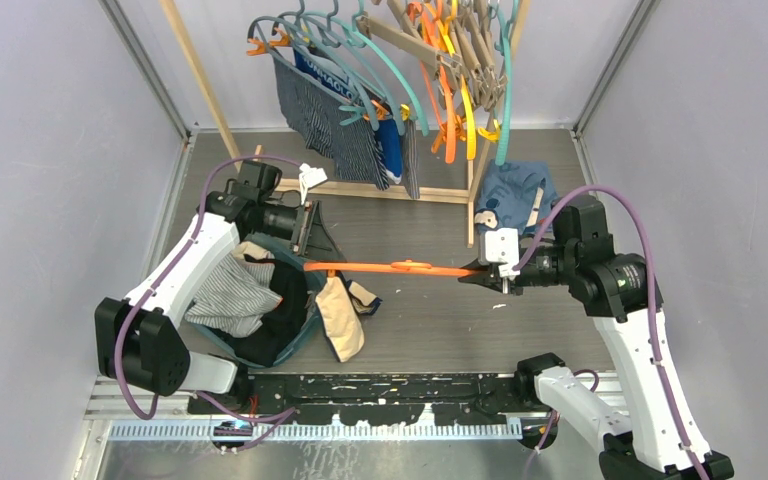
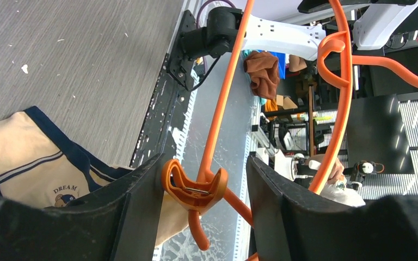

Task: Remove the underwear clipped to the hanger
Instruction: Remove the underwear from the hanger.

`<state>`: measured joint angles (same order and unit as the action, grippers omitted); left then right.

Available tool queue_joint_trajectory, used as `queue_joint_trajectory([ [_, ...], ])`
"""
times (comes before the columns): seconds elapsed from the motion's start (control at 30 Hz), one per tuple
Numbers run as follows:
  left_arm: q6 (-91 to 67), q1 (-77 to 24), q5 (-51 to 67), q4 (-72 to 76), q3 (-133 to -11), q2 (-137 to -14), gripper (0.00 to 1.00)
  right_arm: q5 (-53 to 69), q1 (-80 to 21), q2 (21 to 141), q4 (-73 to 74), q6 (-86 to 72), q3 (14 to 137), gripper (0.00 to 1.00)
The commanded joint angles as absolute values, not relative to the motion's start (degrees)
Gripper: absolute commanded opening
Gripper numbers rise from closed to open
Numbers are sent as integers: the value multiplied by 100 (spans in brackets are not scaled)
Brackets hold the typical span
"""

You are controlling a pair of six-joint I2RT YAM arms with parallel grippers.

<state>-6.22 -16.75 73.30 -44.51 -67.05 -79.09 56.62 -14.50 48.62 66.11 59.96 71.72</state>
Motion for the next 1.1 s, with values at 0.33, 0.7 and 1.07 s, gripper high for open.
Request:
queue_joint_trajectory([
  [0.33, -642, -1672, 7517, -4085, -6778, -7691, 40, 5945, -1431, 4771, 6257, 5897, 7099, 1],
  [0.7, -574, -1736, 7326, -4069, -6895, -7697, 24, 5886, -1430, 4713, 6115, 5558, 7141, 1],
  [1.07, -610, -2008, 7313, -4074, -7221, -7748, 4, 5867, -1035, 4316, 5893, 5055, 7005, 1],
])
